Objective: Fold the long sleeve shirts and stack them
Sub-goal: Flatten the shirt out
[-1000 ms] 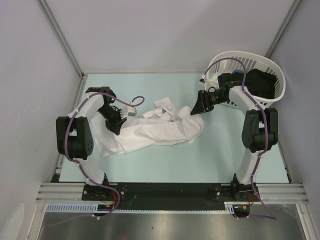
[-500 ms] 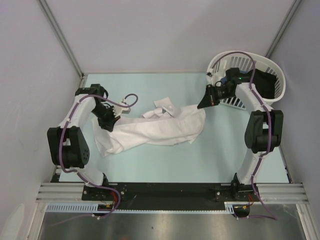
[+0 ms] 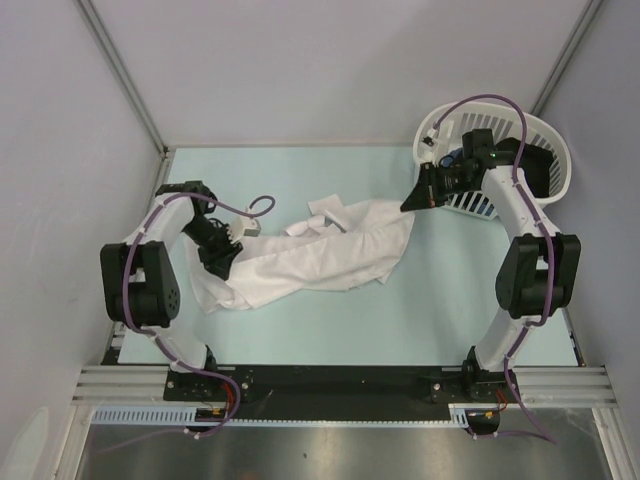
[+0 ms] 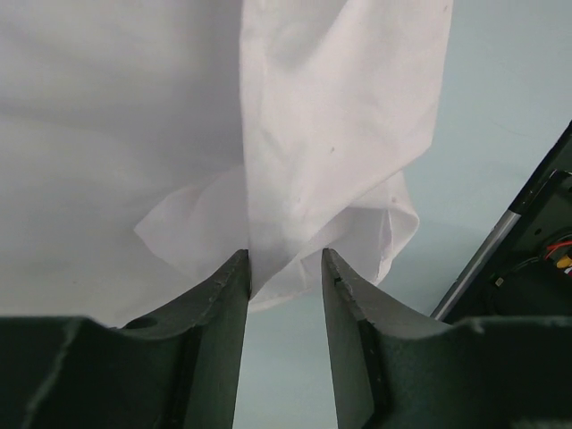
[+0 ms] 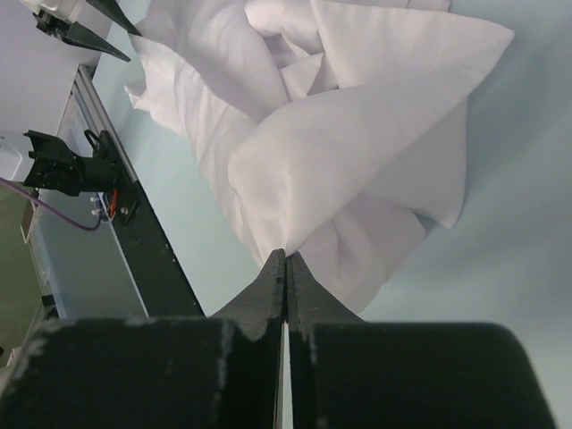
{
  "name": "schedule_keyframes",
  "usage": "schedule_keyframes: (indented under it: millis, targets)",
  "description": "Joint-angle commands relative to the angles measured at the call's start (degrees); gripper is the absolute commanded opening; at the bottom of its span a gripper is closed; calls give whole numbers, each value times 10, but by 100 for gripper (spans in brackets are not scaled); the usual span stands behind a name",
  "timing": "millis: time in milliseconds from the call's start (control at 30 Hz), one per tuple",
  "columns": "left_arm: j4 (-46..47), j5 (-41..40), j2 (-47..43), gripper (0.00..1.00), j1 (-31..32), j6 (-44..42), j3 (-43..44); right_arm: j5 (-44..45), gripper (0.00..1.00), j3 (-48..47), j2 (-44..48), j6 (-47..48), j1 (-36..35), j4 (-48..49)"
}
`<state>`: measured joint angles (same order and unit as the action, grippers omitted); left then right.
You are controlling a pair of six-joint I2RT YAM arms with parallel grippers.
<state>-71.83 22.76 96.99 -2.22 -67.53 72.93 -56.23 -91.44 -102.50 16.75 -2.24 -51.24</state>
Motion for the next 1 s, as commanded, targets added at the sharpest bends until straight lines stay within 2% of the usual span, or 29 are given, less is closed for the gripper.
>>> schedule_keyframes:
  millis: [0,33,67,133,167,200,300,333,400,433,533,600,633,800,867,967]
  targets:
    - [-1,47,17,43,4,-27,19,4,0,-7,34,2,0,-10]
    - [0,45,20,42,5,-28,20,7,0,-6,38,1,0,-10]
    - [2,40,23,35,5,-30,19,8,0,-2,41,0,0,-10]
    - [14,14,23,14,5,-20,20,14,0,-2,48,-4,0,-7]
    - [21,5,22,0,2,-12,32,16,0,-8,54,-8,0,4]
    - [28,1,21,0,-8,8,46,21,0,-11,56,-15,1,15]
    - [22,24,45,0,-42,85,179,49,0,-64,48,-71,4,92]
    - [17,47,57,0,-48,111,280,56,0,-89,41,-115,4,139]
    - [18,61,80,0,-60,188,379,79,0,-190,2,-160,4,180]
    - [20,64,85,0,-61,210,459,87,0,-228,-15,-202,4,205]
    - [28,55,67,0,-62,263,530,103,0,-374,-67,-253,9,211]
    - [32,52,17,0,-64,275,519,108,0,-408,-68,-264,12,198]
    - [35,48,-12,0,-65,277,484,109,0,-402,-58,-270,15,195]
    - [132,34,-186,0,-119,351,328,130,0,-297,89,-307,40,236]
    - [170,23,-254,0,-132,381,305,152,0,-263,126,-327,43,262]
    - [213,25,-306,0,-131,419,300,182,0,-283,153,-346,33,281]
